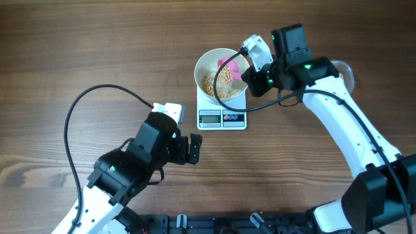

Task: Scoop item into bowl and weigh 150g on scale
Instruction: 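Tilt the scoop with the right gripper to pour soybeans into the bowl, then move the empty scoop back over the soybean tub with the right gripper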

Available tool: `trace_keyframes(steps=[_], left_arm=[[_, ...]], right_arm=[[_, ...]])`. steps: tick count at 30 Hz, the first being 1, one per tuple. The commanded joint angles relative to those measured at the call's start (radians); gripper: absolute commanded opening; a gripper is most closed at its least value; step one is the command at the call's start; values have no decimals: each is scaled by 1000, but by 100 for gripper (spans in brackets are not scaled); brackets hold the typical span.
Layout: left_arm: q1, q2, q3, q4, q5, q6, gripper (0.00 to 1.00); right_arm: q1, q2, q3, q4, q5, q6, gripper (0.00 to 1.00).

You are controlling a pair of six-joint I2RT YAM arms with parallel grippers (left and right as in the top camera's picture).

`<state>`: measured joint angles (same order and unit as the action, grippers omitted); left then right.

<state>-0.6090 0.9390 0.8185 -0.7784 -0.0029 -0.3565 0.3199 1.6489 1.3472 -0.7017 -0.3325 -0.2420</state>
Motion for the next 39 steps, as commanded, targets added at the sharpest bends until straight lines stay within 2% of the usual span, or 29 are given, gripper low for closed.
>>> trace_keyframes(steps=[1, 4, 9, 12, 19, 24, 26, 28, 33, 35, 37, 39], left_arm=[[-3, 4, 14, 3, -17, 12, 100], [-4, 4, 14, 3, -17, 12, 100], [-3, 4, 14, 3, -17, 12, 100], [-3, 4, 14, 3, -17, 12, 100], [-3, 4, 14, 3, -17, 12, 100], [-3, 4, 14, 3, -17, 12, 100], [-3, 4, 14, 3, -17, 12, 100], [-3, 4, 14, 3, -17, 12, 100], [-4, 4, 14, 3, -17, 12, 100], [-4, 4, 14, 3, -17, 12, 100], [-3, 4, 14, 3, -17, 12, 100], [-3, 4, 14, 3, -17, 12, 100]], right_arm=[[25, -17, 18, 5, 100, -46, 4], [47, -19, 23, 7, 154, -48, 4], [102, -50, 24, 21, 266, -151, 4], [125, -79, 24, 42, 326, -163, 4], [153, -129, 24, 68, 345, -274, 4], [161, -131, 24, 65, 365, -281, 4], [166, -131, 24, 68, 355, -238, 4], [160, -131, 24, 84, 309, -92, 4], [103, -135, 24, 84, 160, 93, 4], [44, -147, 24, 84, 35, 158, 4], [-61, -161, 24, 97, -181, 207, 4], [-165, -167, 24, 108, -301, 258, 4]])
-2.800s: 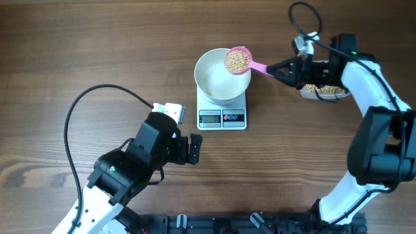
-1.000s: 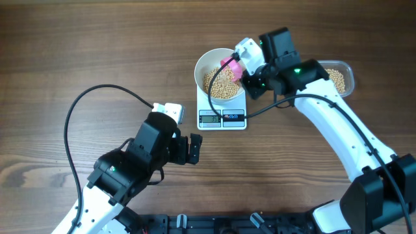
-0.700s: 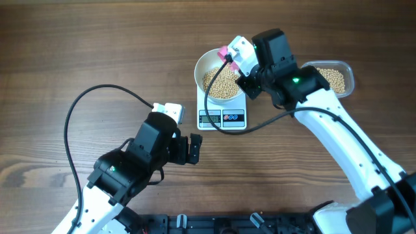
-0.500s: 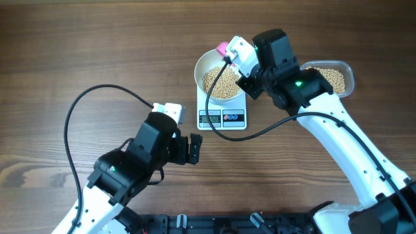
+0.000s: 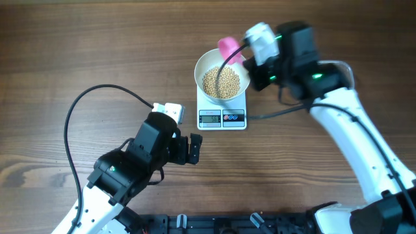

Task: Scoop item into bowl and weigh 150g on scale
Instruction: 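Move the empty scoop back over the soybean tub with the right gripper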

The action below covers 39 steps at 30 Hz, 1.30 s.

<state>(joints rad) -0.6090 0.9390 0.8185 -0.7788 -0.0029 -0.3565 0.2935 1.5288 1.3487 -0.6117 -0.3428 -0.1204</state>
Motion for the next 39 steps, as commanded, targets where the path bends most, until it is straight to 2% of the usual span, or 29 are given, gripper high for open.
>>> trace_keyframes(steps=[1, 4, 7, 11, 16, 19, 39], left_arm=[[-3, 4, 14, 3, -17, 12, 100], [-3, 4, 14, 3, -17, 12, 100], [-4, 4, 14, 3, -17, 12, 100], [-3, 4, 14, 3, -17, 12, 100], [-3, 4, 14, 3, -17, 12, 100], [-3, 4, 14, 3, -17, 12, 100], [-3, 4, 14, 3, -17, 12, 100]], right_arm=[[-189, -47, 22, 19, -312, 158, 4], [-347, -47, 22, 13, -317, 229, 4], [-475, -47, 22, -18, -317, 232, 4], [-591, -47, 22, -119, -200, 74, 4], [-600, -47, 20, -274, 154, -77, 4], [-600, -47, 17, -308, 256, -94, 4], [-566, 37, -43, -236, 283, -141, 4]])
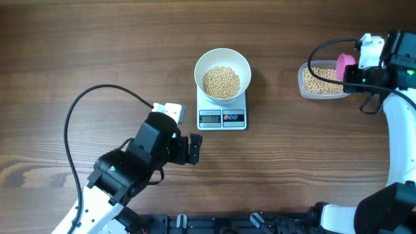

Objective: Scoop item into bowl and weigh 150g on scale

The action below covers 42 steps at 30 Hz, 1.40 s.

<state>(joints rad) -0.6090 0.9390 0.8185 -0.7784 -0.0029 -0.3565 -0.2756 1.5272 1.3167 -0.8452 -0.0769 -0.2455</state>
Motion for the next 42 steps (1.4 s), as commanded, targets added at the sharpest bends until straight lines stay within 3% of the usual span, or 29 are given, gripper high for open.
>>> trace_keyframes(steps=[1, 16, 42], left_arm=[[-3, 4, 14, 3, -17, 12, 100], [-3, 4, 14, 3, -17, 12, 100], [-3, 4, 14, 3, -17, 12, 100]], right_arm=[[3, 46, -14, -5, 17, -16, 4], [8, 169, -16, -12, 23, -12, 4], [20, 184, -113, 16, -314, 8, 4]])
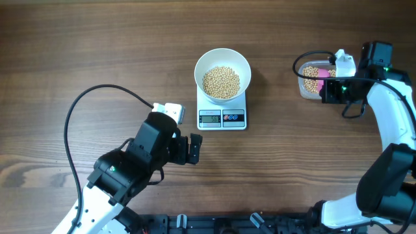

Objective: Scoop item into bowl and weigh 150g on scale

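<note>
A white bowl (223, 65) with a heap of tan beans (221, 81) stands on the small white scale (222, 118), whose display is too small to read. At the far right lies a clear container (311, 81) of the same beans. My right gripper (327, 89) is shut on a pink scoop (320, 84), which is down inside the container among the beans. My left gripper (195, 149) rests open and empty to the lower left of the scale.
A black cable (97, 97) loops across the table left of the left arm. The right arm's cable (305, 62) arcs over the container. The wood table (279, 169) extends all around the scale.
My right gripper has shifted left and nearer, and its wrist has turned. The pink scoop, then over the container's right end, now sits down in the beans. Left arm, bowl and scale are unchanged.
First my right gripper held the pink scoop tipped over the bowl with beans in it. Then the scoop was at the bowl's far rim and the bowl held more beans. Afterwards it was over the container at the right, and now it lies in those beans.
</note>
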Available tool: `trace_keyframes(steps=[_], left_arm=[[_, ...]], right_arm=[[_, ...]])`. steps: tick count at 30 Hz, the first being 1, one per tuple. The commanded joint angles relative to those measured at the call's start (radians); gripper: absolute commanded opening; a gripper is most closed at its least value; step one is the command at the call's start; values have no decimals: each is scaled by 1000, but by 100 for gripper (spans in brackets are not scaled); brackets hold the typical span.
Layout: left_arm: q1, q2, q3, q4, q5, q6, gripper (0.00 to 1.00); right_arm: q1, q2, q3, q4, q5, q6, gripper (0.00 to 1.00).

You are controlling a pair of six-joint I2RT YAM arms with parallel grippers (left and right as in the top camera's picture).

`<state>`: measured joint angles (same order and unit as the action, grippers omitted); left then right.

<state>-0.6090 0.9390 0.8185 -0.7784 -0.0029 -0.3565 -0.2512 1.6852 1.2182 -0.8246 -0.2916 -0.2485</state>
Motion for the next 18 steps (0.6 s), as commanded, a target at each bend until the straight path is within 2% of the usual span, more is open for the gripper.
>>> trace_keyframes(steps=[1, 8, 13, 18], left_arm=[[-3, 4, 14, 3, -17, 12, 100], [-4, 4, 14, 3, -17, 12, 100], [-3, 4, 14, 3, -17, 12, 100], [-3, 4, 14, 3, -17, 12, 100]], right_arm=[[-13, 26, -14, -2, -101, 25, 4], [-157, 26, -17, -3, -364, 24, 4], [-232, 26, -78, 13, -403, 43, 4], [-294, 26, -146, 68, -558, 83, 4]])
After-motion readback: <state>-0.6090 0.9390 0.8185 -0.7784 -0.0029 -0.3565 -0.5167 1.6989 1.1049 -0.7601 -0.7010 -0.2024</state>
